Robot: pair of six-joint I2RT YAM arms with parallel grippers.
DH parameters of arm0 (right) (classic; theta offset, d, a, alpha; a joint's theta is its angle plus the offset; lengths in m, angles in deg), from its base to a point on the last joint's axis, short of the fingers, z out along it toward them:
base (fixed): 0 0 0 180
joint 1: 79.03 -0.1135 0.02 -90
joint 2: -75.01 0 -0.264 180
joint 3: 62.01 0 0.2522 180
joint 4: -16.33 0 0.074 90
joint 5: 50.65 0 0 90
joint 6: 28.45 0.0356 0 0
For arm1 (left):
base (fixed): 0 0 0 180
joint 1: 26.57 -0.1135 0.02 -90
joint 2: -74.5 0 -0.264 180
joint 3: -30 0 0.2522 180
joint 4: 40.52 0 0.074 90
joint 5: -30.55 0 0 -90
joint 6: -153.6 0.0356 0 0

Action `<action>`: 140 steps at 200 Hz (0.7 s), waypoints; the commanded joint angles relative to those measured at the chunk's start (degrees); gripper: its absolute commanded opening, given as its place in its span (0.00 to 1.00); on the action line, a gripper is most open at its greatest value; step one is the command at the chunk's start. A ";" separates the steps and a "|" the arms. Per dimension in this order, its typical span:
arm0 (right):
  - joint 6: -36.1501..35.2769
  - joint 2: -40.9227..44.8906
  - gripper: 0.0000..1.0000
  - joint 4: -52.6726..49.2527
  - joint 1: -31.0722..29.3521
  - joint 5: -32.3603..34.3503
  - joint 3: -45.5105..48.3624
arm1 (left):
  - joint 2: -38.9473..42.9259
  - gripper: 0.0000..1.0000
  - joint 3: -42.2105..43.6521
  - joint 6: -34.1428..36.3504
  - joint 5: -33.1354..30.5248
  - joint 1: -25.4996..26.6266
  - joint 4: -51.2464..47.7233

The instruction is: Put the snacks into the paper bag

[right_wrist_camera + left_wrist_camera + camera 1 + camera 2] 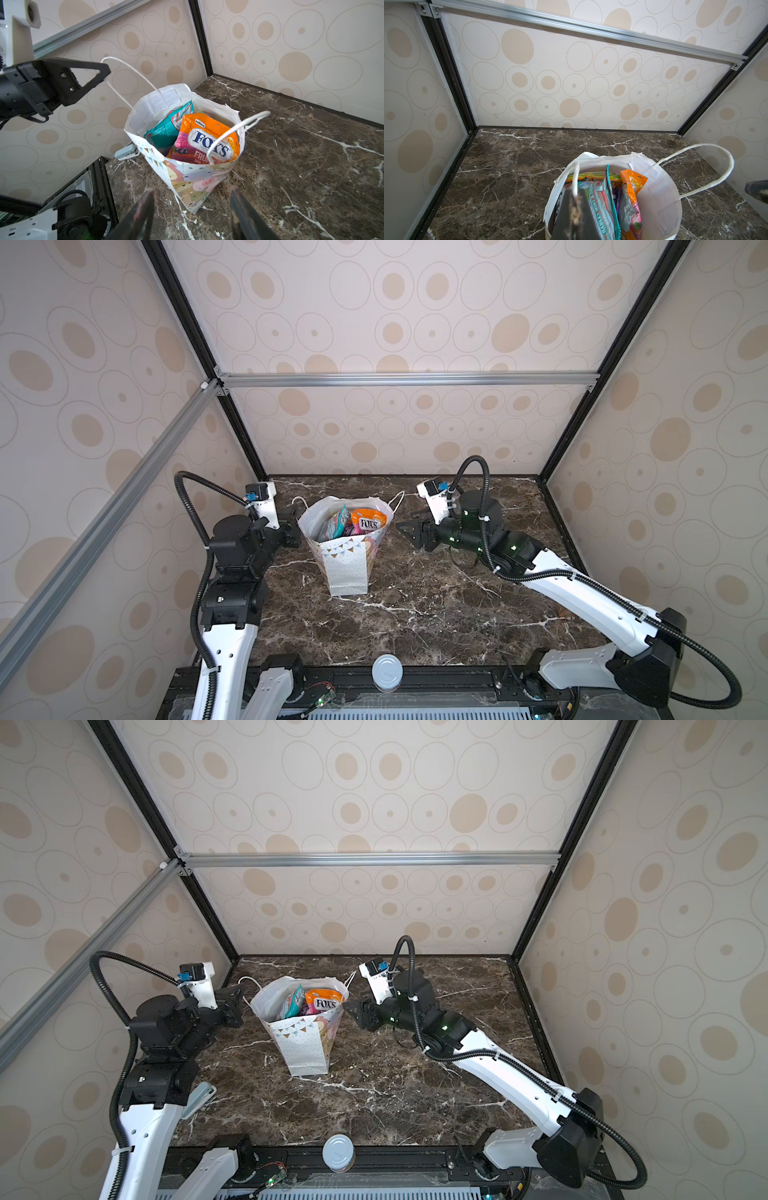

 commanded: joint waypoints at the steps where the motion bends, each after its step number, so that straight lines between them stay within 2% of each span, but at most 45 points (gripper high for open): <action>1: 3.18 -1.42 0.58 4.77 1.45 -3.53 -0.21 | 0.85 0.00 -3.05 0.43 0.43 -0.32 2.51; 58: 3.97 -7.96 0.56 5.79 1.72 -7.78 -5.35 | 0.52 0.00 -3.17 0.11 0.99 -0.32 3.05; 68: 3.50 -9.20 0.48 5.32 1.83 -8.22 -6.97 | 0.42 0.00 -3.42 0.32 1.40 -0.39 2.97; 90: 1.63 -11.65 0.13 2.21 1.96 -8.30 -11.59 | -0.02 0.00 -3.83 0.85 1.91 -0.32 2.39; 102: 0.63 -12.42 0.01 0.73 2.03 -8.23 -13.58 | -0.48 0.00 -4.08 1.23 2.99 -0.40 2.48; 140: -3.79 -14.50 0.00 -5.21 2.04 -7.87 -21.35 | -4.48 0.00 -8.40 1.16 9.79 -0.25 1.32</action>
